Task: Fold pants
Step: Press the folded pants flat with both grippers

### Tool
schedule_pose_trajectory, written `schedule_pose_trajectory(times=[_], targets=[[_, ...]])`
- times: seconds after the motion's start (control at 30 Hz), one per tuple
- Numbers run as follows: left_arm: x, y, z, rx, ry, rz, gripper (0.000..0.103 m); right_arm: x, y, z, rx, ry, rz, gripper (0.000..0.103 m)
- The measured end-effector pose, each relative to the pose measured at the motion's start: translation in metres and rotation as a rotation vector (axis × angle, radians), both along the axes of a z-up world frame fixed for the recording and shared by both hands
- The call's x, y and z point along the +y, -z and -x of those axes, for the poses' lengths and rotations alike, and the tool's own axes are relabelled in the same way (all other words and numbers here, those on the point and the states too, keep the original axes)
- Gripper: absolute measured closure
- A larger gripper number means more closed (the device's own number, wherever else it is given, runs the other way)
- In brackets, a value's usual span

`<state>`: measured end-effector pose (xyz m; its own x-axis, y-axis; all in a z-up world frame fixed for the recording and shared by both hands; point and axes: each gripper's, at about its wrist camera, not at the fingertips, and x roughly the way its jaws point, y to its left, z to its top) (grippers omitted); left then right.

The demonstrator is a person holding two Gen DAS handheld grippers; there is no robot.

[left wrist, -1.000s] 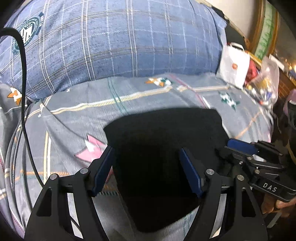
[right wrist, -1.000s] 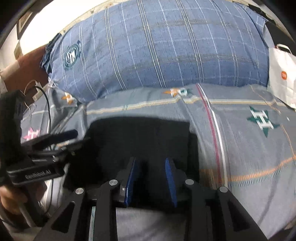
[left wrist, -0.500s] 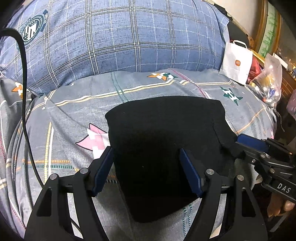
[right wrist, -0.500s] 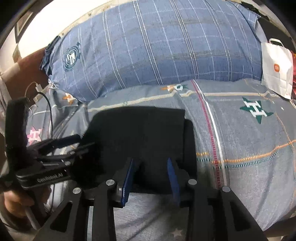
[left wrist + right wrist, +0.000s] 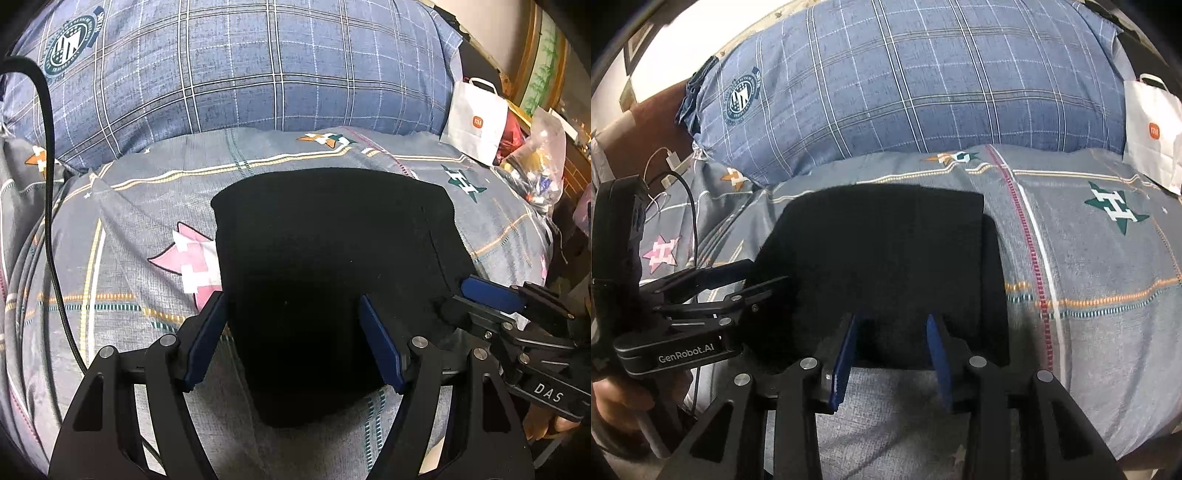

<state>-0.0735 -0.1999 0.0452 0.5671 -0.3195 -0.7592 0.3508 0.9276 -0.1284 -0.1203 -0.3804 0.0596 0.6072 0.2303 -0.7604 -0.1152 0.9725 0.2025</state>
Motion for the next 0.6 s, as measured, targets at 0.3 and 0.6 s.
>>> schedule_pose_trajectory(times=[0.3,0.6], targets=[[0.007,-0.002,0.000,0.011,-0.012,0.028,0.030,-0.013,-0.013,0.002,-0.023,0.032,-0.058,0.059],[0.019,-0.008,-0.004,0.026,-0.013,0.114,0.027,-0.034,-0.013,-0.009,-0.023,0.107,-0.090,0.052]])
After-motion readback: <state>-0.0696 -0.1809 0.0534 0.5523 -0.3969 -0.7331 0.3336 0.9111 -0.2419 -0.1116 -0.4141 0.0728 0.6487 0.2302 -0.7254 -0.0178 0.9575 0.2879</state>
